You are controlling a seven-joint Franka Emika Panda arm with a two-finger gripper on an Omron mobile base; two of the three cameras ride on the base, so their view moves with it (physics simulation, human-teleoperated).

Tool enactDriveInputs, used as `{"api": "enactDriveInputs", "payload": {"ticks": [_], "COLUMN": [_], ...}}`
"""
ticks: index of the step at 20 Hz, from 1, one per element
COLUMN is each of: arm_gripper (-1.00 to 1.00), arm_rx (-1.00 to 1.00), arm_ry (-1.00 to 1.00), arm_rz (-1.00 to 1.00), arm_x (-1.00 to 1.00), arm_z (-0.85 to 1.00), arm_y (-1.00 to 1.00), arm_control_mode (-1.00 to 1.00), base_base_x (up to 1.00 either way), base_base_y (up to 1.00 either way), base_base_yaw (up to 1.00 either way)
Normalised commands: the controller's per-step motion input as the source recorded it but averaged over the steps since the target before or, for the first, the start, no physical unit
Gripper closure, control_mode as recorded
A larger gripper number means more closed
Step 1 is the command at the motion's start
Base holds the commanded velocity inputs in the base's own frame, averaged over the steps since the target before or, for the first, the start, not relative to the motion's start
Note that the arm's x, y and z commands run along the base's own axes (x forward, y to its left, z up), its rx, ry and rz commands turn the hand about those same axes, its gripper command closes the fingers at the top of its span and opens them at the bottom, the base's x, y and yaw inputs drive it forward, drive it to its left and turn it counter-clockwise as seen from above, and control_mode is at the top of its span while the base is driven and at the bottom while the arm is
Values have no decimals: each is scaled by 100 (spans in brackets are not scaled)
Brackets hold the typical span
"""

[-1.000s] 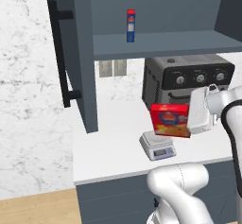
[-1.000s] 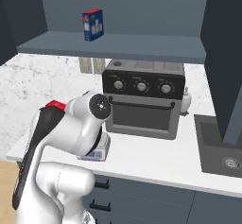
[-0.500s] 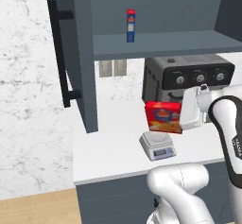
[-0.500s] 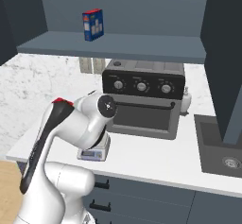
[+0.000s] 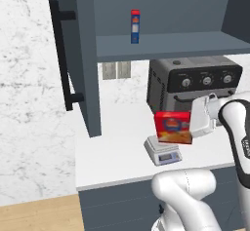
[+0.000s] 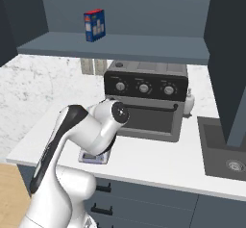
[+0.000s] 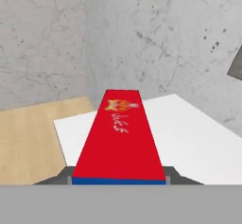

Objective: Pick the boxed food and place it on the digital scale for weighing, and close the cabinet.

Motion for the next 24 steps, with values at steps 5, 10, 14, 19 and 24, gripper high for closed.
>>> {"api": "enactDriveInputs", "payload": {"ticks": [5,10,14,19,24], "arm_gripper": [100,100,100,100,100], "arm_rx": [9,17,8,0,0], "arm_ry": [3,2,7,1,0], "arm_rz": [0,0,0,0,0], "arm_x": [24,44,53,28,22], "arm_z": [-25,-46,-38,-9,-4], "arm_y": [-12,0,-1,-8,-18], "arm_control_mode": [-100,-100,-100,-100,-100], "base_base_x": [0,0,0,0,0], "base_base_y": [0,0,0,0,0], "base_base_yaw": [0,0,0,0,0]}}
